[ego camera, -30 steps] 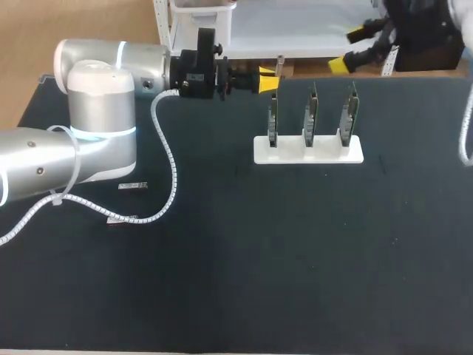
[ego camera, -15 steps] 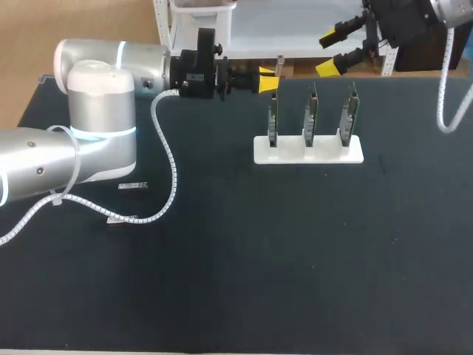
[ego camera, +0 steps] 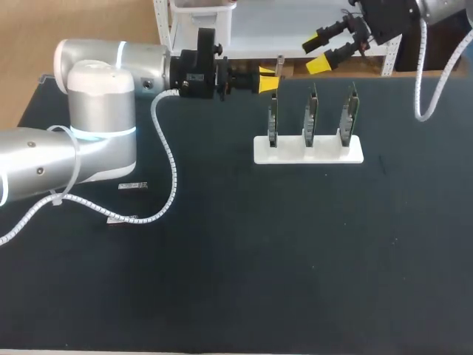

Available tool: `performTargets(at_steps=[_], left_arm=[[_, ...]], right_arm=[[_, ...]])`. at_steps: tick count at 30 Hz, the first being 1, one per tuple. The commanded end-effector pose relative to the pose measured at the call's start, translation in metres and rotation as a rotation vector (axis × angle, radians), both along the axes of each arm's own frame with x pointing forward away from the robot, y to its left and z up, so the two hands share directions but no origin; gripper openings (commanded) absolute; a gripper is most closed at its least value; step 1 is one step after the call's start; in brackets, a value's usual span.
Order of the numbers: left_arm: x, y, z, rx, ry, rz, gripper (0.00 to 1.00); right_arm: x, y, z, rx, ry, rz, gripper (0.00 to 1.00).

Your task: Pick up the optical module with the left hand, and insert it into the network port with the right hand.

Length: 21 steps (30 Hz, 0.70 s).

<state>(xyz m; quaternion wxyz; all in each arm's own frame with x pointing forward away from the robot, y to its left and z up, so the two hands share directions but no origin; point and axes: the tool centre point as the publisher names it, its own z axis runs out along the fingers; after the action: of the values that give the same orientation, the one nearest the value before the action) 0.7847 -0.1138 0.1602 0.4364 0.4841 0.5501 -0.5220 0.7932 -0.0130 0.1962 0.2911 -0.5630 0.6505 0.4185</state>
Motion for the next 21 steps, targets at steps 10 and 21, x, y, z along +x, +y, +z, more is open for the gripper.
performTargets(at_steps=[10, 21], left_arm=[[-0.001, -0.001, 0.0, -0.001, -0.001, 0.004, 0.0], [-0.001, -0.001, 0.0, -0.001, -0.001, 0.004, 0.0]], right_arm=[[-0.01, 0.018, -0.005, -0.009, -0.052, 0.033, 1.0], [-0.007, 0.026, -0.005, 0.005, -0.056, -0.005, 1.0]])
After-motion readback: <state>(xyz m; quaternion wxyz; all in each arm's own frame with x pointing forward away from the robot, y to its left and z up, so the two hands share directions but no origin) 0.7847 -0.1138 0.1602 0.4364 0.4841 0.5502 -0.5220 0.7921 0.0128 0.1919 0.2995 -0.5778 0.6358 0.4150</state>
